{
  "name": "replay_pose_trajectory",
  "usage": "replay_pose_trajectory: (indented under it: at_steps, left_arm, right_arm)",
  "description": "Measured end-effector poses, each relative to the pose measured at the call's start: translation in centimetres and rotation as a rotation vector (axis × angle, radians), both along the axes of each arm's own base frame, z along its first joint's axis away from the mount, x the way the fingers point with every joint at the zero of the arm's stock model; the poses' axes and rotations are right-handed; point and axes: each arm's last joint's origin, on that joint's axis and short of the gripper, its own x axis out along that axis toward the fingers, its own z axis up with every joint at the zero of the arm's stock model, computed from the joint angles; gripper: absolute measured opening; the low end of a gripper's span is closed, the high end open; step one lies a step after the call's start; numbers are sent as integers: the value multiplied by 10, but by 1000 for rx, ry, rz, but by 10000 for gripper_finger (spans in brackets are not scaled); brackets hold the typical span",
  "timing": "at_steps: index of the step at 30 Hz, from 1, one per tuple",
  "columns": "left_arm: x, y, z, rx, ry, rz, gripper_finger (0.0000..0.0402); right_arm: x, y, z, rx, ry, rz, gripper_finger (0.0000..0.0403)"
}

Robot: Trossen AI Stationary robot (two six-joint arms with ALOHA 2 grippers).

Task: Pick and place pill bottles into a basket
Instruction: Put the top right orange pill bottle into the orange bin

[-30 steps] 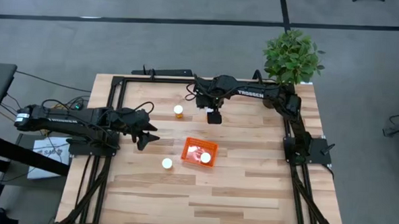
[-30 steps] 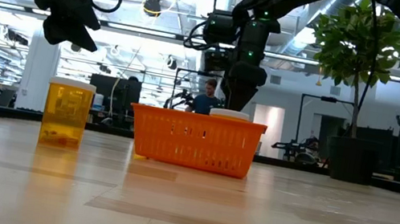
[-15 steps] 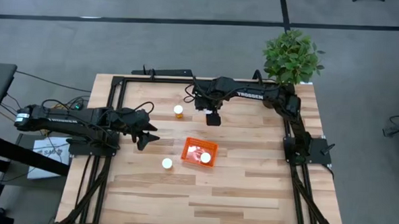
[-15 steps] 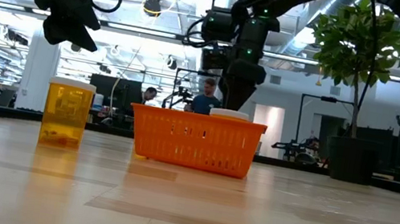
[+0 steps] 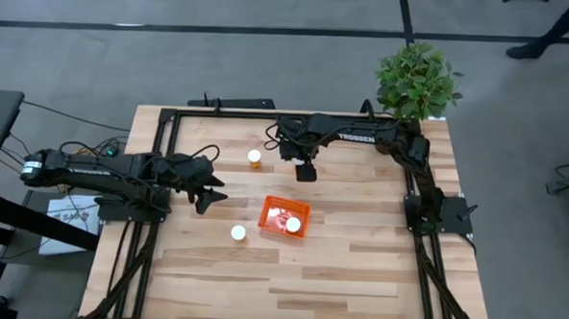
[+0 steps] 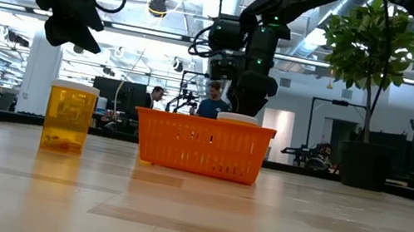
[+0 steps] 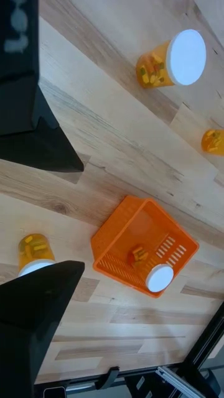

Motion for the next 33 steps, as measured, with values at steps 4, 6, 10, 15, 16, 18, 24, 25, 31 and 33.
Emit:
replay_pose_trajectory:
  at_steps: [4,6,10,15,16,18,24,25,31,33]
  left_arm:
    - [0,0,0,0,0,0,236]
    - [0,0,0,0,0,0,236]
    - [0,0,0,0,0,0,236]
    - [0,0,0,0,0,0,236]
    - [0,0,0,0,0,0,236]
    - [0,0,0,0,0,0,236]
    - [0,0,0,0,0,0,236]
    - [0,0,0,0,0,0,236]
    - [0,0,0,0,0,0,236]
    - [0,0,0,0,0,0,236]
  right_arm:
    - [1,0,-1,-9,-10,4,276]
    - [1,-3,-1,-14,-21,7,276]
    - [1,-4,-4,-13,-18,18,276]
    - [2,-4,-3,-30,-18,25,276]
    - [2,-4,-3,-29,-19,24,276]
    - [2,-4,-3,-30,-18,24,276]
    - [3,-4,-3,-35,-30,25,276]
    - [3,-4,-3,-35,-32,29,276]
    - [3,-4,-3,-40,-33,51,276]
    - [4,-4,-3,-34,-40,56,276]
